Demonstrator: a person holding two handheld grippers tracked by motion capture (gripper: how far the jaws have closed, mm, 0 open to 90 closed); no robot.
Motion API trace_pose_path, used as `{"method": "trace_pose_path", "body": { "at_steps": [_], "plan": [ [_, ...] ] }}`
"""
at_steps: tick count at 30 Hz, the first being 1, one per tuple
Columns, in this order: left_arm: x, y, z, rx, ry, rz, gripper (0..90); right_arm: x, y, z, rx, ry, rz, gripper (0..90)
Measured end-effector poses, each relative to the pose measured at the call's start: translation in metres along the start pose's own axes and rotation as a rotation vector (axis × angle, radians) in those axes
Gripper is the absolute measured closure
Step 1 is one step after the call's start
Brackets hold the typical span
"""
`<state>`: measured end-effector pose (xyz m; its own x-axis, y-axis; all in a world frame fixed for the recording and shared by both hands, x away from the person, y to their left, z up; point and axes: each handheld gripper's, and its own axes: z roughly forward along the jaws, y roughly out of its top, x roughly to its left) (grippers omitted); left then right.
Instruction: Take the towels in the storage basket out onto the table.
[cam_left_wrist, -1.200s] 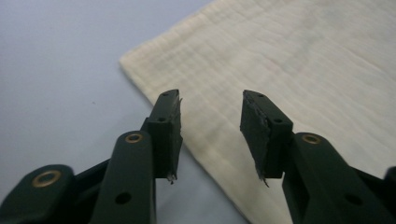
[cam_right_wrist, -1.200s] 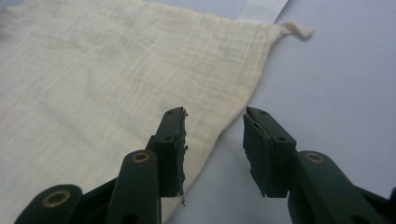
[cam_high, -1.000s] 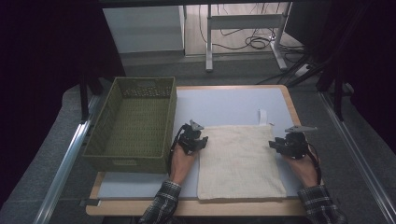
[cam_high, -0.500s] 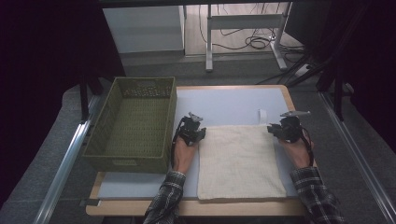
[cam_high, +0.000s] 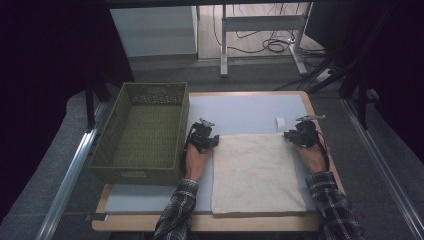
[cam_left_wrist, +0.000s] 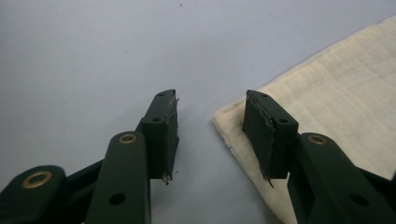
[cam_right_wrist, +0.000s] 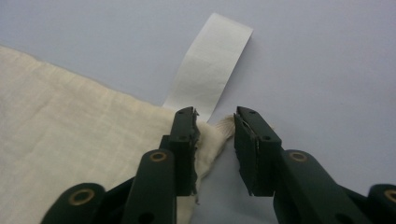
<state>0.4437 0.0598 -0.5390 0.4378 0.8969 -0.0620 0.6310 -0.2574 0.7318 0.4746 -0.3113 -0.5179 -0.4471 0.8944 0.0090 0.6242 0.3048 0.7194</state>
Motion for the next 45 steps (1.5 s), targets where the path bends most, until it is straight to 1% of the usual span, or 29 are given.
{"method": "trace_pose_path", "body": {
  "at_steps": [2, 3, 4, 5, 6, 7, 9, 11, 12, 16, 18, 20, 22, 24, 26, 27, 29, 31, 33, 35, 39, 42, 45],
  "plan": [
    [-0.002, 0.000, 0.000, 0.000, -0.013, 0.016, 61.5, 0.001, 0.000, 0.000, 0.002, 0.008, -0.001, 78.9],
    [-0.003, 0.000, 0.000, -0.001, -0.020, 0.017, 65.5, 0.002, -0.001, -0.001, 0.004, 0.016, 0.001, 83.1],
    [-0.004, 0.000, 0.000, -0.001, -0.034, 0.014, 70.4, 0.003, -0.001, -0.001, 0.006, 0.020, 0.005, 85.0],
    [-0.005, 0.000, 0.000, 0.001, -0.041, 0.016, 74.9, 0.004, -0.001, -0.001, 0.008, 0.021, 0.007, 86.0],
    [-0.006, 0.000, 0.000, 0.002, -0.051, 0.018, 81.4, 0.004, -0.001, -0.002, 0.011, 0.023, 0.008, 86.6],
    [-0.007, 0.000, 0.000, 0.002, -0.051, 0.023, 83.9, 0.004, -0.001, -0.002, 0.012, 0.024, 0.010, 86.8],
    [-0.008, 0.000, -0.001, 0.004, -0.048, 0.045, 86.0, 0.005, -0.002, -0.004, 0.010, 0.018, 0.004, 87.2],
    [-0.006, 0.002, -0.001, 0.005, -0.048, 0.055, 86.6, 0.005, -0.002, -0.006, 0.001, 0.009, -0.004, 87.4],
    [-0.006, 0.002, -0.001, 0.002, -0.044, 0.055, 86.7, 0.004, 0.000, -0.009, -0.015, 0.003, 0.000, 87.4],
    [-0.001, 0.008, -0.001, -0.028, -0.023, 0.041, 86.7, 0.001, 0.007, -0.014, -0.039, 0.010, 0.009, 87.4],
    [0.000, 0.013, -0.002, -0.046, -0.009, 0.032, 86.6, 0.000, 0.012, -0.014, -0.041, 0.007, 0.007, 87.5],
    [0.001, 0.020, -0.002, -0.068, 0.010, 0.022, 86.6, -0.001, 0.015, -0.011, -0.052, 0.008, 0.016, 87.4],
    [0.003, 0.026, -0.004, -0.083, 0.022, 0.021, 86.6, -0.002, 0.019, -0.008, -0.057, 0.002, 0.025, 87.5],
    [0.005, 0.032, -0.006, -0.084, 0.017, 0.016, 86.4, -0.003, 0.024, -0.006, -0.058, 0.006, 0.031, 87.4],
    [0.003, 0.033, -0.010, -0.091, 0.021, 0.028, 86.3, -0.001, 0.026, -0.009, -0.062, 0.008, 0.021, 87.4],
    [0.003, 0.033, -0.012, -0.095, 0.018, 0.030, 86.2, 0.000, 0.027, -0.010, -0.065, 0.009, 0.013, 87.4],
    [0.001, 0.028, -0.016, -0.106, 0.003, 0.020, 86.1, 0.002, 0.026, -0.016, -0.068, 0.014, 0.002, 87.4],
    [-0.002, 0.024, -0.021, -0.114, -0.002, 0.022, 86.0, 0.002, 0.024, -0.025, -0.072, 0.025, 0.000, 87.4],
    [-0.007, 0.018, -0.027, -0.125, -0.017, 0.023, 85.8, 0.004, 0.019, -0.034, -0.079, 0.039, 0.000, 87.4],
    [-0.012, 0.013, -0.032, -0.130, -0.023, 0.035, 85.7, 0.007, 0.013, -0.043, -0.081, 0.050, -0.014, 87.4],
    [-0.021, 0.005, -0.043, -0.137, -0.020, 0.075, 85.8, 0.013, 0.001, -0.058, -0.081, 0.066, -0.034, 87.4],
    [-0.027, -0.002, -0.051, -0.150, -0.028, 0.095, 85.7, 0.019, -0.009, -0.070, -0.079, 0.070, -0.057, 87.4],
    [-0.033, -0.011, -0.059, -0.158, -0.034, 0.112, 85.6, 0.022, -0.021, -0.082, -0.077, 0.058, -0.079, 87.4]
  ]
}}
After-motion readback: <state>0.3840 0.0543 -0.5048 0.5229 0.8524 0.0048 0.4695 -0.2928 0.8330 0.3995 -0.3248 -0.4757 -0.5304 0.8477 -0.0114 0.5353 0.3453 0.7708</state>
